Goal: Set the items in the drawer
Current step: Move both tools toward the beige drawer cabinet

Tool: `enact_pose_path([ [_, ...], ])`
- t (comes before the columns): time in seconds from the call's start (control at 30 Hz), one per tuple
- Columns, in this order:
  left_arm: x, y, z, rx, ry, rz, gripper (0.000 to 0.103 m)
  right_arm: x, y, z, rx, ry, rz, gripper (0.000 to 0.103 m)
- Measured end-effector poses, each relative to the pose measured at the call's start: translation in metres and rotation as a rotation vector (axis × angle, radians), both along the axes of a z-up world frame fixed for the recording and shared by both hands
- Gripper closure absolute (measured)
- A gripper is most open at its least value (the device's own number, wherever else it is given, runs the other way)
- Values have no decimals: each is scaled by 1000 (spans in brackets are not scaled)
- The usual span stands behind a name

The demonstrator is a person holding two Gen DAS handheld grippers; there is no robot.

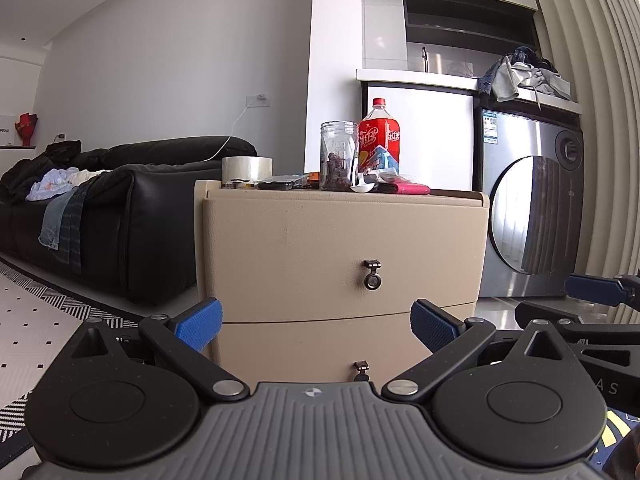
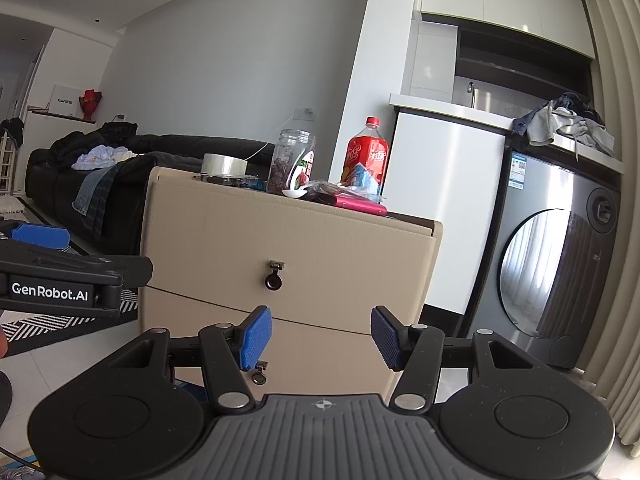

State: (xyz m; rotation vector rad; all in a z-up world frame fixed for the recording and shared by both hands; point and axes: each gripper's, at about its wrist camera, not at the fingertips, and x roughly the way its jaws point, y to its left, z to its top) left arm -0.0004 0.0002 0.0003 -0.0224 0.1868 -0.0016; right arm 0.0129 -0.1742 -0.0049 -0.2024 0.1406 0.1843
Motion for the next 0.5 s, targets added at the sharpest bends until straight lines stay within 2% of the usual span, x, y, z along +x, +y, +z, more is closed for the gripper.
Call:
enact_pose_path([
  [0.5, -13, 4, 9, 25, -19, 13, 0, -9, -8, 2, 58, -41, 5, 43],
])
